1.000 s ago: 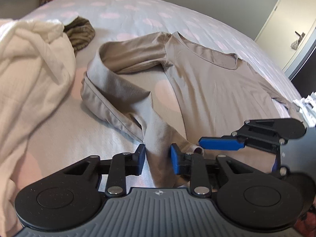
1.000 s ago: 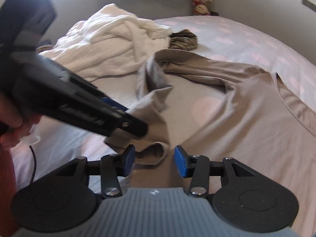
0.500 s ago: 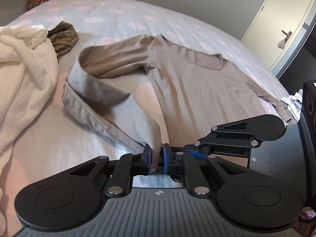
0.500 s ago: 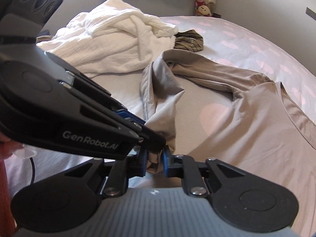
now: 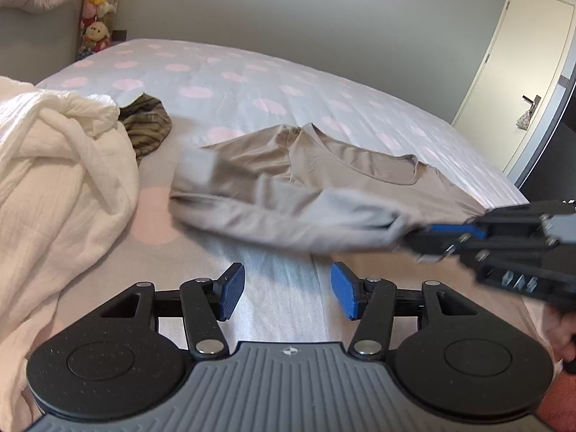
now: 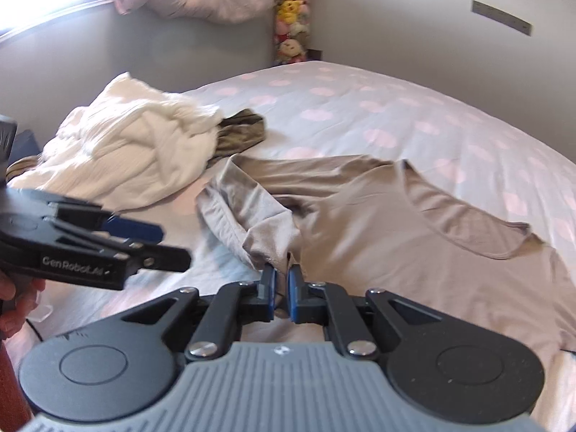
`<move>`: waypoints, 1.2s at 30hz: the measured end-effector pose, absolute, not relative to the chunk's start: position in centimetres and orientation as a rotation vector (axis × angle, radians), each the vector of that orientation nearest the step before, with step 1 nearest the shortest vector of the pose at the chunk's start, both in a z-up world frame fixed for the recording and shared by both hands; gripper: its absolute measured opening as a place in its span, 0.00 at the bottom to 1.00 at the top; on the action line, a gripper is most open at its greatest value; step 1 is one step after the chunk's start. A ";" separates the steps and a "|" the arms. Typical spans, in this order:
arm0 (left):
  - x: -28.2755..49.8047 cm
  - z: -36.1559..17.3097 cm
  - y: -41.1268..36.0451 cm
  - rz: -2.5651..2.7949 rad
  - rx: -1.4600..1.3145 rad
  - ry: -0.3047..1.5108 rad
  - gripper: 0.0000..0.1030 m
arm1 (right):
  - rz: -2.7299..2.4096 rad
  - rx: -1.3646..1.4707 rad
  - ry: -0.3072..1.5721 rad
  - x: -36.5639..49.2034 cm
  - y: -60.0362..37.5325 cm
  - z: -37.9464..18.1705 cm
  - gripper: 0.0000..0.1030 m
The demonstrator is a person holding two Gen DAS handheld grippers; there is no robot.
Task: Fold clothes
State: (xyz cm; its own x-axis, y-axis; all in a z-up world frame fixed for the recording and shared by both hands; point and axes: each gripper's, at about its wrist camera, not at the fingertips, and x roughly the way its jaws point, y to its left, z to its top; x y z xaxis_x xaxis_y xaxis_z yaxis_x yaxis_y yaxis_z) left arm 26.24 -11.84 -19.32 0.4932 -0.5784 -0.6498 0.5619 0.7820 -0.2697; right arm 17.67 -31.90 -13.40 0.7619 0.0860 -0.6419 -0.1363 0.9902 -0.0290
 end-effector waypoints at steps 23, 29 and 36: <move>26.9 -21.9 -13.5 -0.665 0.115 0.882 0.50 | -0.305 0.115 0.877 16.6 -47.8 -17.6 0.20; 27.3 -22.4 -14.1 -0.662 0.159 0.886 0.50 | -0.296 0.148 0.835 15.6 -49.6 -16.4 0.30; 27.6 -22.6 -14.2 -0.653 0.173 0.875 0.50 | -0.236 0.226 0.809 16.9 -50.6 -16.3 0.44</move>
